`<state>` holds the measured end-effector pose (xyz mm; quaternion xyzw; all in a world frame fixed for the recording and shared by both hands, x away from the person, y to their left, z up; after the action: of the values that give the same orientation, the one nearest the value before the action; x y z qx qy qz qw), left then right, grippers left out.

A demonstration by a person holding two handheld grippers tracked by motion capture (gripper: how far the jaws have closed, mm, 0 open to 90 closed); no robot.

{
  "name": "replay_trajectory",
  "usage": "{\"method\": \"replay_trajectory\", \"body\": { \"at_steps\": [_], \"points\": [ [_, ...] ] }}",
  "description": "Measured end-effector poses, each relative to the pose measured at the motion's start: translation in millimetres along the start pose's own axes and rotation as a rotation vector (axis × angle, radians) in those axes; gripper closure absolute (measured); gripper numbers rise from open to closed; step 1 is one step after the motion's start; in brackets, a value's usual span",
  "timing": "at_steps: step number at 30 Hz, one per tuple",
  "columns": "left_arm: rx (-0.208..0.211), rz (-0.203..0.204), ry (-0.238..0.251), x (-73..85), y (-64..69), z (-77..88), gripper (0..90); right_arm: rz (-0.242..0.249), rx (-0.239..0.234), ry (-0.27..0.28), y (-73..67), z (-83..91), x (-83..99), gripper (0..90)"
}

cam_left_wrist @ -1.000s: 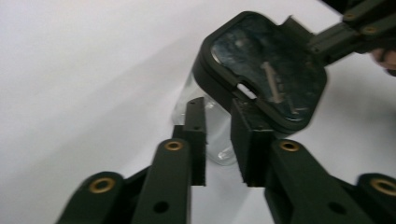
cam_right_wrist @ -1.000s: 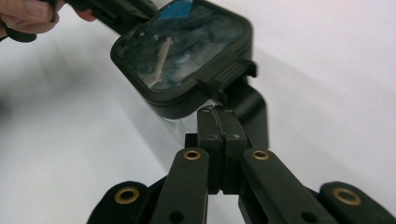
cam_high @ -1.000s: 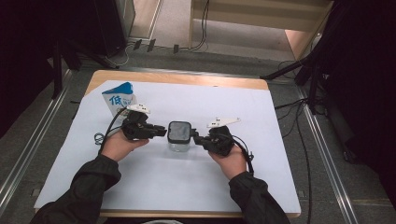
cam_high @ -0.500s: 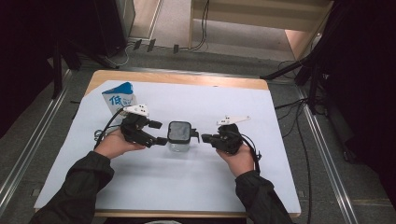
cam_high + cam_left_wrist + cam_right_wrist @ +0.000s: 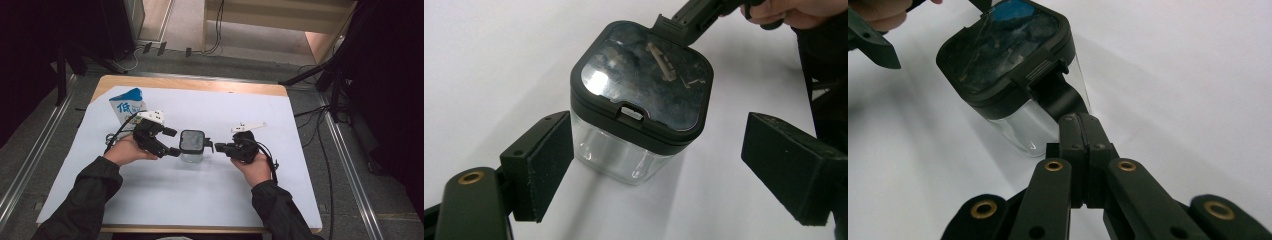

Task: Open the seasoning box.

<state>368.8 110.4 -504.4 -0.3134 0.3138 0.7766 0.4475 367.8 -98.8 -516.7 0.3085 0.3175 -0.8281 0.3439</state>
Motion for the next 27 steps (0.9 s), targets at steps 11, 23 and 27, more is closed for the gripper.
{"method": "replay_trajectory", "body": {
  "at_steps": [11,23,27],
  "points": [
    [0.012,-0.03,0.002,-0.2,-8.6,-12.7,14.4,-0.001,0.001,-0.012,1.6,-5.1,1.6,90.0],
    [0.022,-0.058,-0.011,2.9,-9.2,-30.5,14.3,-0.014,0.006,-0.012,2.0,-8.2,4.0,90.0],
    [0.012,-0.089,-0.001,2.6,-9.3,-32.3,14.0,-0.021,0.01,-0.01,2.5,-9.2,4.1,90.0]
  ]
}}
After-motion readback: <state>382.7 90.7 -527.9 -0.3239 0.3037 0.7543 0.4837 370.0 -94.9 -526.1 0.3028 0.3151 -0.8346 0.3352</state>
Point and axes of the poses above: each handheld gripper's, and its own axes: z roughly backward along the jaws, x roughly out of its underside, y roughly to its right, the point moved 7 cm from there along -z, roughly forward along the jaws, and after that the axes turned 4 degrees about -x, right-handed, at the moved point
